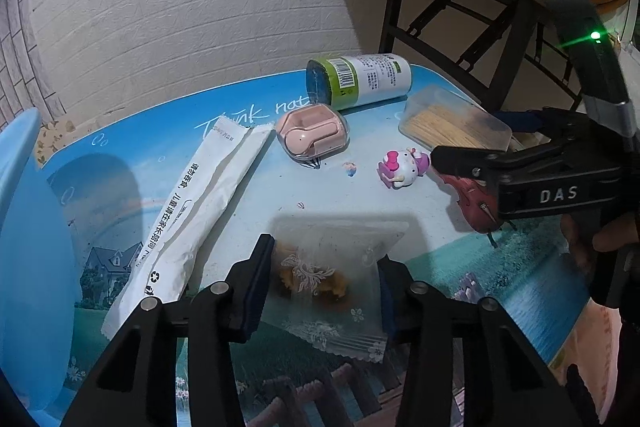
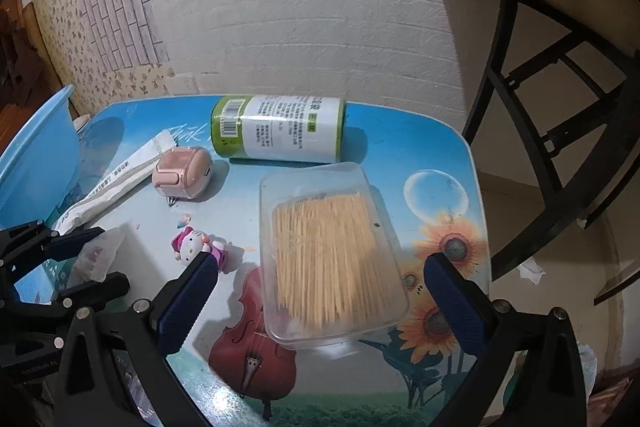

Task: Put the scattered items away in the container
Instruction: 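Close the left gripper on the snack bag while the right gripper approaches the toothpick box, then lift the snack bag with the left gripper while the right gripper carries the toothpick box toward the basin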

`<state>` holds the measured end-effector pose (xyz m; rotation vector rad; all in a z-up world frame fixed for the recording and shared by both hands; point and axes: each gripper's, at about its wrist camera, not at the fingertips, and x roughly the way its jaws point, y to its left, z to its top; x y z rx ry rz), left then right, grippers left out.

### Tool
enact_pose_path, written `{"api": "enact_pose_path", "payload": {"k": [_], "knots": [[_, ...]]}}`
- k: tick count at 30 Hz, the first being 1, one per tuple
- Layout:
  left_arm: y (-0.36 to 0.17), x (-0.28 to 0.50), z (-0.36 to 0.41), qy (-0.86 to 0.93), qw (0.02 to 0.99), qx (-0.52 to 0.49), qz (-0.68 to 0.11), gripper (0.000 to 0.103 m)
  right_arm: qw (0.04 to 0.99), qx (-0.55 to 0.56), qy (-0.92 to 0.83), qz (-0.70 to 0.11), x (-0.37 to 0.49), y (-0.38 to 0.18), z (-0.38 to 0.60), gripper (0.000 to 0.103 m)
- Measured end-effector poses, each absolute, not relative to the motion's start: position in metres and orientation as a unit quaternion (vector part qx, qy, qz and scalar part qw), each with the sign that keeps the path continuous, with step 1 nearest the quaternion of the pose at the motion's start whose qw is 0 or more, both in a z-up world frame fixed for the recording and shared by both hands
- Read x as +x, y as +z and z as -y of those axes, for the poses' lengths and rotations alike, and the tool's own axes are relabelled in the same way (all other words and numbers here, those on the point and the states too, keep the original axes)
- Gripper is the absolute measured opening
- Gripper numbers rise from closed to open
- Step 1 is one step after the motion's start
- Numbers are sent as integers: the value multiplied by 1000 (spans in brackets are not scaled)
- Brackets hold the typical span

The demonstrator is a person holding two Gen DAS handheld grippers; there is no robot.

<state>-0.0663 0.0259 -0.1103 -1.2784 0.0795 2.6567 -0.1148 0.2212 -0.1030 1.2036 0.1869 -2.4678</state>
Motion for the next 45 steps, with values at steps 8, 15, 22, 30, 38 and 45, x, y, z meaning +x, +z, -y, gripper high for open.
{"api": "enact_pose_path", "payload": {"k": [8, 15, 22, 30, 38, 45], "knots": [[-109, -64, -22, 897, 102, -430, -16, 42, 199, 448, -869, -68, -123, -110, -219, 102], [-109, -64, -21, 897, 103, -430, -9, 42, 204, 452, -865, -83, -126, -113, -212, 94], [-108, -64, -20, 898, 104, -427, -6, 42, 205, 439, -871, -86, -123, -110, -212, 65], [-99, -57, -18, 902, 108, -418, -5, 42, 203, 439, -872, -80, -116, -108, -216, 64], [-84, -47, -16, 909, 108, -403, -4, 42, 197, 443, -873, -51, -101, -104, -225, 64], [-67, -34, -14, 916, 108, -386, -3, 42, 191, 438, -877, -48, -85, -91, -224, 64]]}}
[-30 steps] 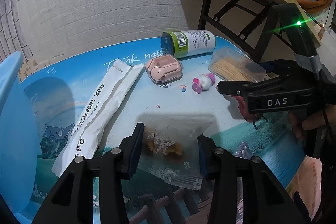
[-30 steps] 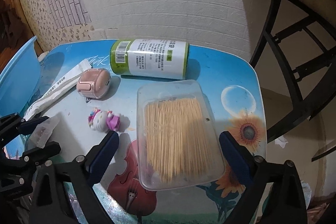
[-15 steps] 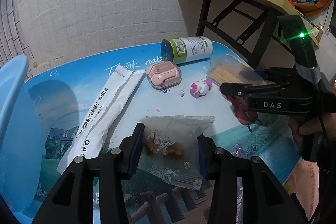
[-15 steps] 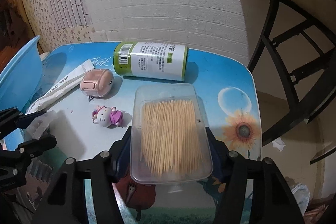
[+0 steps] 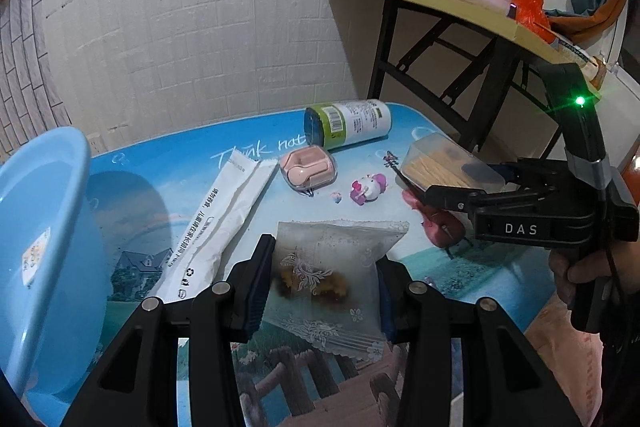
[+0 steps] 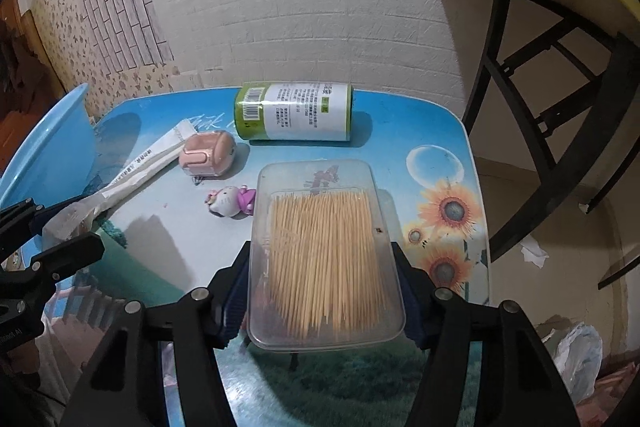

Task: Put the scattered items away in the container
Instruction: 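Lift the snack bag with the left gripper while the right gripper carries the toothpick box toward the basin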

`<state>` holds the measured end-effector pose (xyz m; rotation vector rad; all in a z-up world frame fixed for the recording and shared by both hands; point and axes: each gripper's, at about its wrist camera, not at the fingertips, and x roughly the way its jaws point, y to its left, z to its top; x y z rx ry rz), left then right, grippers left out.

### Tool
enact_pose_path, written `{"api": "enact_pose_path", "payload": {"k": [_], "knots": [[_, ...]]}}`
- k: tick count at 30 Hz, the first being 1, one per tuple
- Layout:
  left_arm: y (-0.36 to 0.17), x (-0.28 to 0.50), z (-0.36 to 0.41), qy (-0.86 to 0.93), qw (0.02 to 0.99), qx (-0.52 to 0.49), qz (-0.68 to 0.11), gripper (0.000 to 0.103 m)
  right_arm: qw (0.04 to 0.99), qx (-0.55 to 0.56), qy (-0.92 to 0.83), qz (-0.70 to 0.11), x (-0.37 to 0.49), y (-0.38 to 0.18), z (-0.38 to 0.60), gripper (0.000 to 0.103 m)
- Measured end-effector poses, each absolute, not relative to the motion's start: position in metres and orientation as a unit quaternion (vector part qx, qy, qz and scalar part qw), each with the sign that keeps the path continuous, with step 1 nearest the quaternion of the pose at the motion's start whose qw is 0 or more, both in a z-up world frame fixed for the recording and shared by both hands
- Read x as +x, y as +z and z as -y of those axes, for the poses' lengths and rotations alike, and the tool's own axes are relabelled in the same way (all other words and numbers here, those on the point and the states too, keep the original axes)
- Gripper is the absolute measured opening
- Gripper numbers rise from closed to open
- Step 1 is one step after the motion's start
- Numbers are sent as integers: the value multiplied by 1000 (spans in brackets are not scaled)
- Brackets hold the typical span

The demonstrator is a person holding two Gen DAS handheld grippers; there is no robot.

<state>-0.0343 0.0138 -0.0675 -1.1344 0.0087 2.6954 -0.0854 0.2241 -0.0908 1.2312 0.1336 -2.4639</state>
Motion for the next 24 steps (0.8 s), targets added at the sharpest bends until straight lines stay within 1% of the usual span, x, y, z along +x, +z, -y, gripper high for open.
{"api": "enact_pose_path", "payload": {"k": [14, 24], "knots": [[-43, -4, -8, 929, 107, -354, 7, 42, 195, 430, -881, -20, -42, -69, -218, 64], [-22, 14, 7, 939, 100, -328, 21, 42, 210, 409, -888, -31, -18, -44, -196, 64]]}}
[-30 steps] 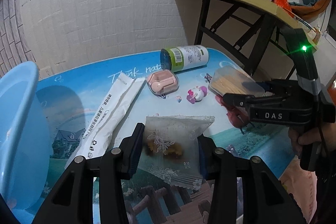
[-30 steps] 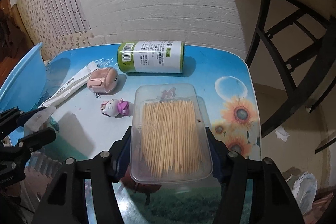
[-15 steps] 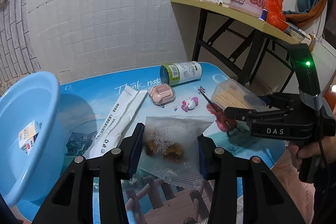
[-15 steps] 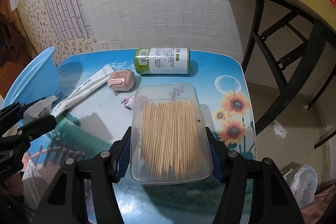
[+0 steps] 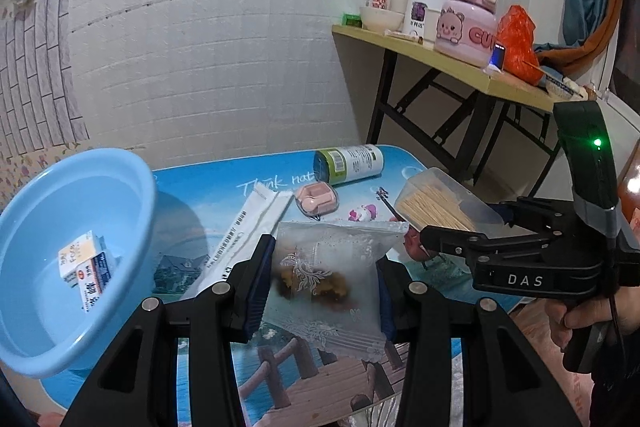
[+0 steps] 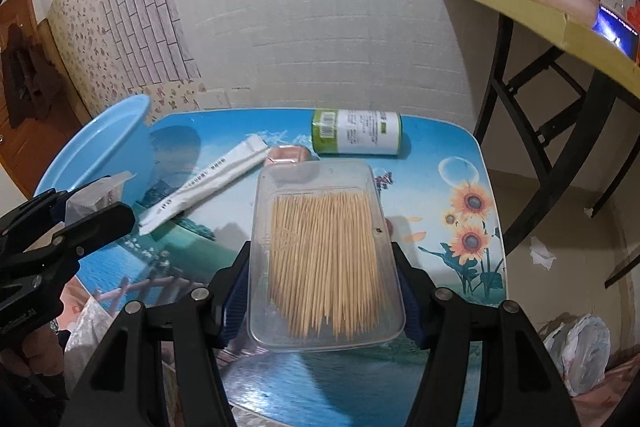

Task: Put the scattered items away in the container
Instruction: 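Lift the snack bag with the left gripper while the right gripper carries the toothpick box toward the basin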

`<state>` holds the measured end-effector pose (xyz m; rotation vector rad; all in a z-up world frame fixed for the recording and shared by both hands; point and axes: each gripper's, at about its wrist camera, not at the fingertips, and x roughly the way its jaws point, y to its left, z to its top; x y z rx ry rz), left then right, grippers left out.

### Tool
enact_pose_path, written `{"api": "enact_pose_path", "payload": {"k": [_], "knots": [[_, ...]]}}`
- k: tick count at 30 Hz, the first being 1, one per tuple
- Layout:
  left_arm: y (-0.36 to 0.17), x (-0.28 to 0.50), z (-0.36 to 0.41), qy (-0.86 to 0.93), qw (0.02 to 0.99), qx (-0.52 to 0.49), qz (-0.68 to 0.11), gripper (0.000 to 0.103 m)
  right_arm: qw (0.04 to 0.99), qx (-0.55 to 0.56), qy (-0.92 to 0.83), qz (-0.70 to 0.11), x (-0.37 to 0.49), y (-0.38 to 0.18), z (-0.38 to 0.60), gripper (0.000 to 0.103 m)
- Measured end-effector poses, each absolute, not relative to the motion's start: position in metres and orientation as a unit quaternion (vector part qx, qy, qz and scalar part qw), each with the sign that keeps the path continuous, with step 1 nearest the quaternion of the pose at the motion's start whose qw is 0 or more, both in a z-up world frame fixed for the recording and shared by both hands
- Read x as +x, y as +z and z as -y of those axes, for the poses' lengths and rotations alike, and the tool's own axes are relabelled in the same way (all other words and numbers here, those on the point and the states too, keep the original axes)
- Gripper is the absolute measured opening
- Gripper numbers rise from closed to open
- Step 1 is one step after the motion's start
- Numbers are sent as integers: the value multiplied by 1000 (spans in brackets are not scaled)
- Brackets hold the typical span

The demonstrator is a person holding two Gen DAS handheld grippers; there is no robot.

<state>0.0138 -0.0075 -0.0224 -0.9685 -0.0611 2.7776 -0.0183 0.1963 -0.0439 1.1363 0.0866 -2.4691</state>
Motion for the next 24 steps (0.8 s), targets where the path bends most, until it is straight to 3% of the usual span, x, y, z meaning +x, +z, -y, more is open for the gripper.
{"api": "enact_pose_path", "payload": {"k": [24], "knots": [[7, 36, 77, 957, 38, -283, 58, 42, 277, 368, -887, -39, 13, -4, -120, 64]]}}
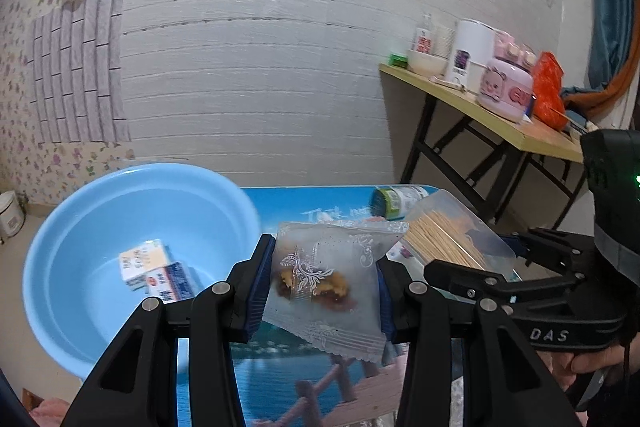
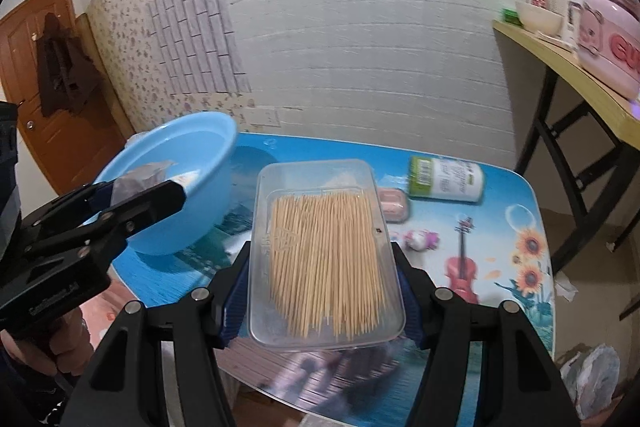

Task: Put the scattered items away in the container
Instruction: 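Lift the snack bag with the left gripper while the right gripper carries the toothpick box toward the basin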

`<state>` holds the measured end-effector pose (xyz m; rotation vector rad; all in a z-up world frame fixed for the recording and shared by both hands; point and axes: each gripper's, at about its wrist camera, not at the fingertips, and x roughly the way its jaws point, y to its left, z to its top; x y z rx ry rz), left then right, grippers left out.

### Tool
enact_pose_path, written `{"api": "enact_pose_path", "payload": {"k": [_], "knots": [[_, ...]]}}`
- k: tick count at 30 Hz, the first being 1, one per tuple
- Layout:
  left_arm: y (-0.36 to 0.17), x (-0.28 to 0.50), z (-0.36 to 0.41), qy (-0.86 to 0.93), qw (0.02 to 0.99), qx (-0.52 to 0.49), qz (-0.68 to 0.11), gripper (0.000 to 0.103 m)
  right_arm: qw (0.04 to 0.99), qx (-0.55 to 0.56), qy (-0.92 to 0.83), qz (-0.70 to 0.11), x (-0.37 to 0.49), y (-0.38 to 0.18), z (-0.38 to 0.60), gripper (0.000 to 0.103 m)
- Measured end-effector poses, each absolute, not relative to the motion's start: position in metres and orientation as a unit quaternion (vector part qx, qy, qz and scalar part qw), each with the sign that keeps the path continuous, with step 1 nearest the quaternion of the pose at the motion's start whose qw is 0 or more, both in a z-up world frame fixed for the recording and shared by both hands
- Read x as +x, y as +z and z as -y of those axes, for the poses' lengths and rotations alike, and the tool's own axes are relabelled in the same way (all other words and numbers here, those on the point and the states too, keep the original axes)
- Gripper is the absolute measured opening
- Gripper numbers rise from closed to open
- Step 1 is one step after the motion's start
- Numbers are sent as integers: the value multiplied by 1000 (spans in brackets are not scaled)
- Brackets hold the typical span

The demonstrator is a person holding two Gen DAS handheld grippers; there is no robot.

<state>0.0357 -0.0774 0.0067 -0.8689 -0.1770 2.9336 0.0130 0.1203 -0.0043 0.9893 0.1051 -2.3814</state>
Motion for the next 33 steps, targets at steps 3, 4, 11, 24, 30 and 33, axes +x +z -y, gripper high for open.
{"api": "enact_pose_path", "payload": {"k": [3, 4, 11, 24, 30, 33], "knots": [[9, 36, 88, 958, 27, -280, 62, 42, 284, 359, -888, -51, 16, 1, -104, 64], [10, 35, 93, 958, 23, -280, 62, 42, 286, 357, -888, -53, 15, 4, -101, 64], [16, 37, 126, 960, -5, -270, 72, 42, 310, 342, -885, -55, 16, 15, -69, 64], [5, 37, 189, 955, -64, -276, 86, 42, 355, 336, -869, -77, 16, 18, -1, 64], [-9, 27, 216, 947, -86, -293, 100, 42, 368, 335, -863, -89, 13, 18, 25, 64], [-17, 25, 224, 943, -90, -302, 103, 42, 372, 340, -858, -95, 13, 14, 36, 64]]}}
